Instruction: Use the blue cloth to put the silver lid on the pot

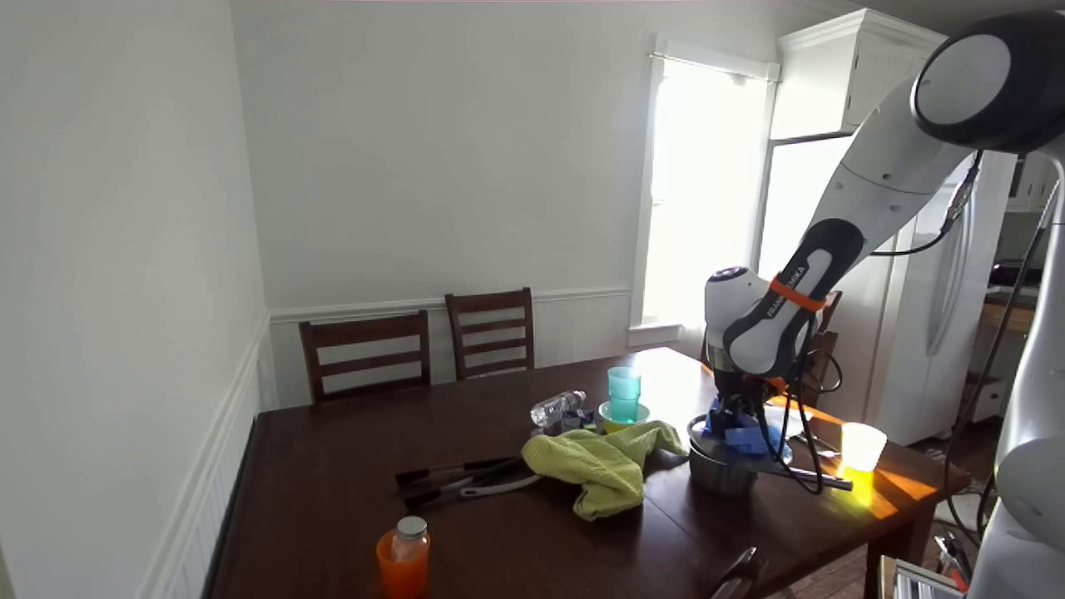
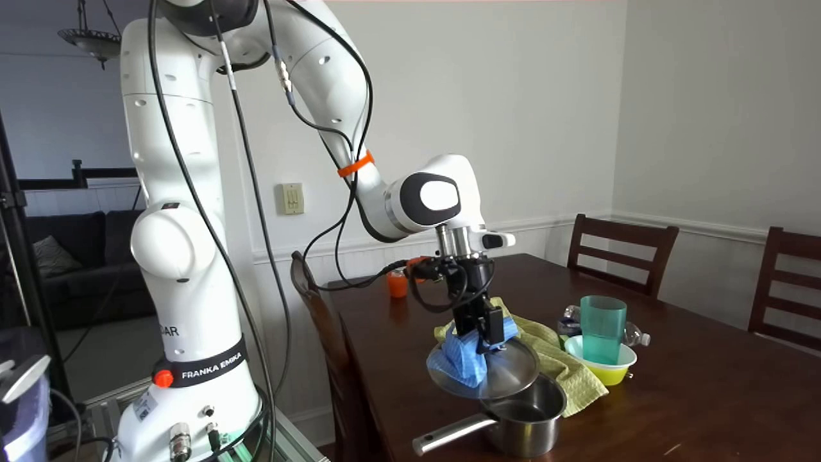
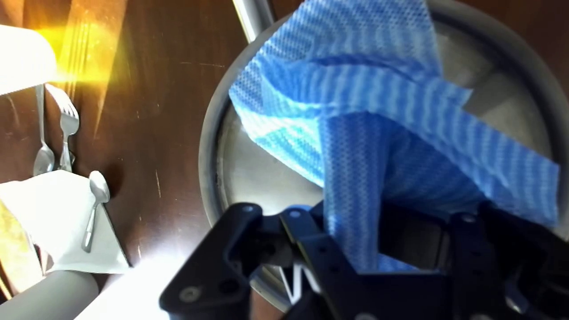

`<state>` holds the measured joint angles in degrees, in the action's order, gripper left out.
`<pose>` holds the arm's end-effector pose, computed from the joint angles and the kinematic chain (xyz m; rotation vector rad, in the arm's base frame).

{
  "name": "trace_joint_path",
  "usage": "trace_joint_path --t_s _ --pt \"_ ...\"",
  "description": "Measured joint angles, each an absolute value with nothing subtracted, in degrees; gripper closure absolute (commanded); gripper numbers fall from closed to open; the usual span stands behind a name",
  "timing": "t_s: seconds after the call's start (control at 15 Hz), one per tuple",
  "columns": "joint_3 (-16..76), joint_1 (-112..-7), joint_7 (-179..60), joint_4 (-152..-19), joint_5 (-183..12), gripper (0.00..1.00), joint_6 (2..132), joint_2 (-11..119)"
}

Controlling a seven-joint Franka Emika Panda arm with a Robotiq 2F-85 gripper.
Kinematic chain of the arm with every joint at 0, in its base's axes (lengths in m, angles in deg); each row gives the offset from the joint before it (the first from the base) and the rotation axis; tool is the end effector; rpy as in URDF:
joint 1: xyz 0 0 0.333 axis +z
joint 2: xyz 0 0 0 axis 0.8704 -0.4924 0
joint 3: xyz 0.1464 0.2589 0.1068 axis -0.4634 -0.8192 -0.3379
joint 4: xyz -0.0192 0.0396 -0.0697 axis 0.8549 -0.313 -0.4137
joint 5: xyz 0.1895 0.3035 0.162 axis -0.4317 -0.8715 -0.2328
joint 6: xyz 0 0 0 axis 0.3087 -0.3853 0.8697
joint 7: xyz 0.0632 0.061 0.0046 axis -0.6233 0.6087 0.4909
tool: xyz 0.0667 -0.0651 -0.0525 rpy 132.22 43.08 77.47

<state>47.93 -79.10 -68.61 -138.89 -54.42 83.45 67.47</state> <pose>0.3567 -0.2865 0.2560 2.7639 -0.5906 -0.0418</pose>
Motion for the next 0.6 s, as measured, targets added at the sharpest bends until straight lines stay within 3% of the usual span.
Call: trace_joint_path --t_s 0.6 --pt "49.1 -79.7 -67.1 -134.4 -55.9 1.0 86.1 60.8"
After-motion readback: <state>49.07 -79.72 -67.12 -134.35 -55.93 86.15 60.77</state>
